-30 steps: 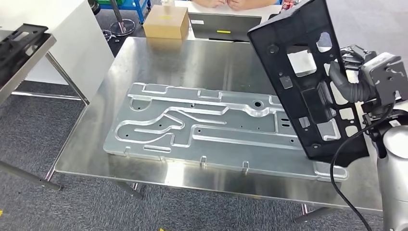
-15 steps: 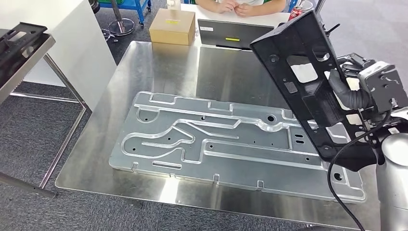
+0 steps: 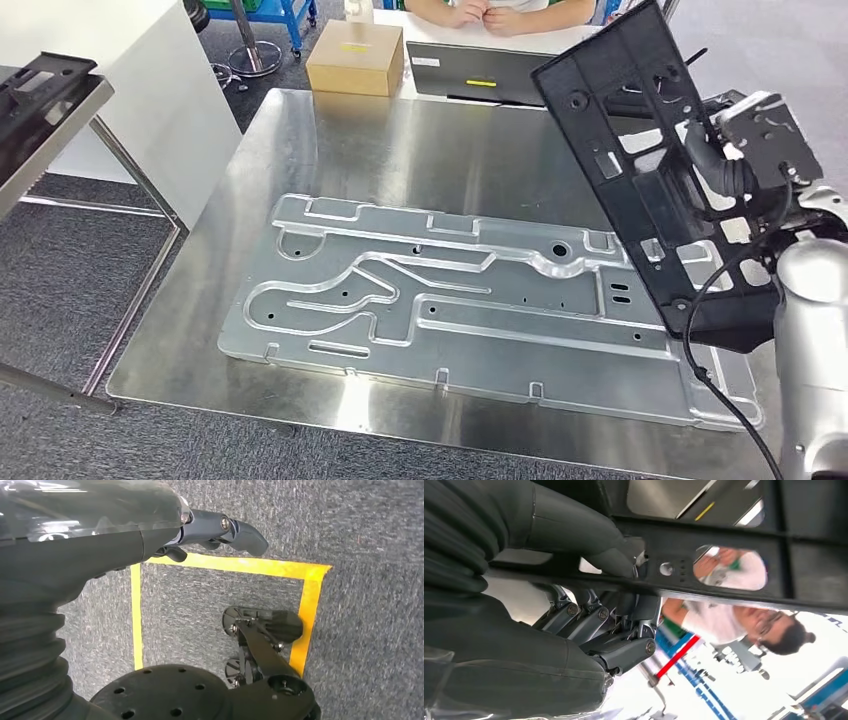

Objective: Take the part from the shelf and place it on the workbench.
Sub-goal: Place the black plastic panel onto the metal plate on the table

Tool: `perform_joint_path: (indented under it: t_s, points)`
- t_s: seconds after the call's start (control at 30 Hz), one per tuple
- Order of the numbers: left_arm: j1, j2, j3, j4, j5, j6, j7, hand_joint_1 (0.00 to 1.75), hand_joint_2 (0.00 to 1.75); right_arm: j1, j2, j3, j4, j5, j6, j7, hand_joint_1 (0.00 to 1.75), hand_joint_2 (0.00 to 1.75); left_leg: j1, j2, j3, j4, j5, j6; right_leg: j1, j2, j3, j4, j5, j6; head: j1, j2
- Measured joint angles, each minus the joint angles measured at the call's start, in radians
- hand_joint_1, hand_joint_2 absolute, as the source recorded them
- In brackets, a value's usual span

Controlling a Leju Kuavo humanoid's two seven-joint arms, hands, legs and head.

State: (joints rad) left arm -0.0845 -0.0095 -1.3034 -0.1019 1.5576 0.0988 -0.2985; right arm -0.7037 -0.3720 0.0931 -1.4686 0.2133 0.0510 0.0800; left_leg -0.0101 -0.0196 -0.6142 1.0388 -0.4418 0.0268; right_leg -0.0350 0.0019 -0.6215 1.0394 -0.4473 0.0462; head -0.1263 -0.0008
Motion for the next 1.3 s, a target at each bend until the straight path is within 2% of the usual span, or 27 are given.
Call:
perform_joint_path:
  t_s: [0.23,0.4,0.57,0.73,1.0,1.3]
  points:
    - [-0.002,-0.001,0.000,0.000,0.012,0.007,0.007,0.00,1.75,-0.154,0.064,0.065,0.186,0.137,-0.045,0.024,1.75,1.75,0.000,0.000,0.000,-0.001,0.002,-0.003,0.000,0.000,0.000,0.001,0.002,-0.002,0.000,0.000]
    - [-0.003,-0.001,-0.005,0.000,0.005,0.007,0.011,0.00,1.75,-0.223,0.129,0.098,0.279,0.196,-0.077,0.037,1.75,1.75,0.000,0.000,0.000,0.000,0.003,-0.004,0.000,0.000,0.001,0.000,0.002,-0.002,0.000,0.000]
    - [-0.005,-0.001,-0.019,0.000,0.000,0.006,0.019,0.00,1.75,-0.269,0.202,0.126,0.352,0.231,-0.065,0.021,1.75,1.75,0.000,0.000,0.000,0.000,0.003,-0.004,0.000,0.000,0.001,0.000,0.002,-0.003,0.000,0.000]
    - [-0.011,-0.001,-0.027,-0.002,-0.005,0.006,0.026,0.00,1.75,-0.274,0.289,0.180,0.414,0.298,-0.064,-0.001,1.75,1.75,0.000,0.000,0.000,0.000,0.002,-0.004,0.000,0.000,0.001,0.000,0.002,-0.003,0.000,0.000]
    - [-0.016,-0.006,-0.041,-0.004,-0.001,0.010,0.033,0.00,1.75,-0.219,0.426,0.271,0.520,0.432,-0.072,-0.026,1.75,1.75,0.001,0.000,0.001,0.000,0.002,-0.004,0.000,0.000,0.001,-0.001,0.002,-0.003,0.000,0.000]
    - [-0.024,-0.014,-0.036,-0.004,0.013,0.048,0.068,0.00,1.75,-0.214,0.531,0.326,0.691,0.508,-0.080,-0.083,1.75,1.75,0.004,0.011,0.021,-0.002,-0.006,-0.009,0.005,0.012,0.021,-0.008,-0.001,-0.009,0.000,0.000]
